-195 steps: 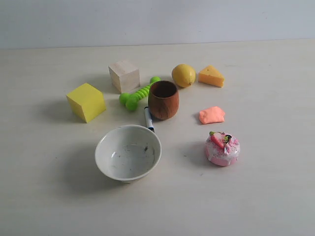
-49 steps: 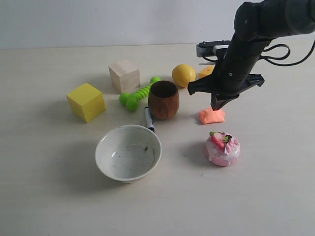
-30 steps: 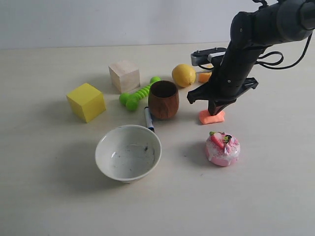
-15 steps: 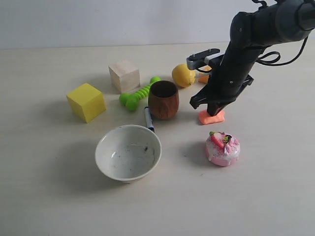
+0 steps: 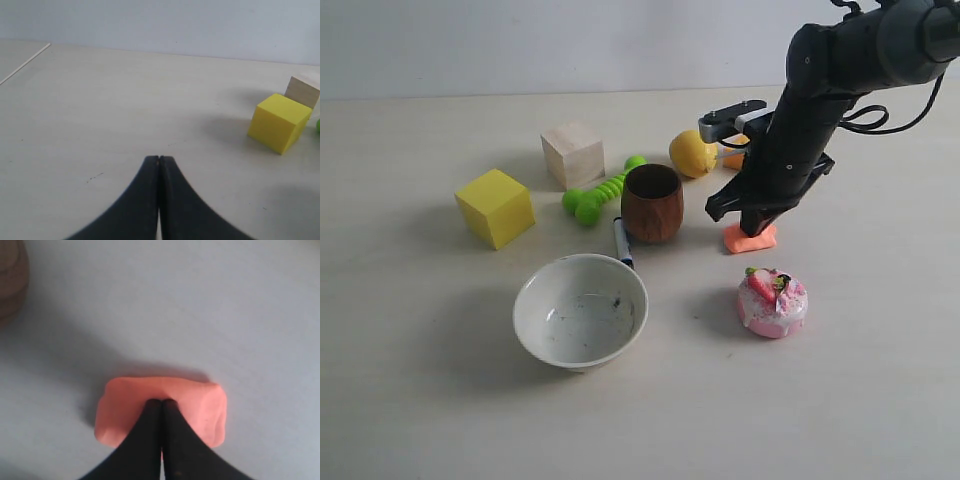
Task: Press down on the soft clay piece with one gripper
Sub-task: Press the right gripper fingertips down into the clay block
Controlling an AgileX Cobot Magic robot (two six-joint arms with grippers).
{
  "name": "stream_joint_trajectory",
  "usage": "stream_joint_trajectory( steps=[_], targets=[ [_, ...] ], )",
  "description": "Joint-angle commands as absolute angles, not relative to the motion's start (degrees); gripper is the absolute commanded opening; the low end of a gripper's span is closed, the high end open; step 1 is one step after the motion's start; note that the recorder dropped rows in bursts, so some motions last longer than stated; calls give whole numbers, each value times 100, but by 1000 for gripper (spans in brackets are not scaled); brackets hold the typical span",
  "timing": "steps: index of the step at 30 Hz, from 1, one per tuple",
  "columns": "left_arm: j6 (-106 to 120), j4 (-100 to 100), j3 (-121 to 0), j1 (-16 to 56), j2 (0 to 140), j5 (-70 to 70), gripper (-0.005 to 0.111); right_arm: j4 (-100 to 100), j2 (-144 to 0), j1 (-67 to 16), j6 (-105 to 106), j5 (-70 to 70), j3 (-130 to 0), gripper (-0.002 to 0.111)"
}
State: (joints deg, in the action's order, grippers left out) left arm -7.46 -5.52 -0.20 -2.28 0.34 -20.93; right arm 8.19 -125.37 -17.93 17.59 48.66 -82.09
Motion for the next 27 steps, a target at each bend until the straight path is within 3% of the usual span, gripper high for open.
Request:
stream_joint_trajectory(
  steps=[1,8,13,27],
  targets=[
    [-755,-544,0,-242,0,-2040,0,799,-12942,-1799,1637,5089,-8022,7],
    [-755,-544,0,-242,0,-2040,0,1055,-12942,-1799,1637,5103,-8033,31],
    [-755,-544,0,-242,0,-2040,0,1053,-12942,-1799,1649,5126,-8033,42],
    [-755,-544,0,-242,0,-2040,0,1358,-12628,-1799,1634,5136,-8033,42]
  ],
)
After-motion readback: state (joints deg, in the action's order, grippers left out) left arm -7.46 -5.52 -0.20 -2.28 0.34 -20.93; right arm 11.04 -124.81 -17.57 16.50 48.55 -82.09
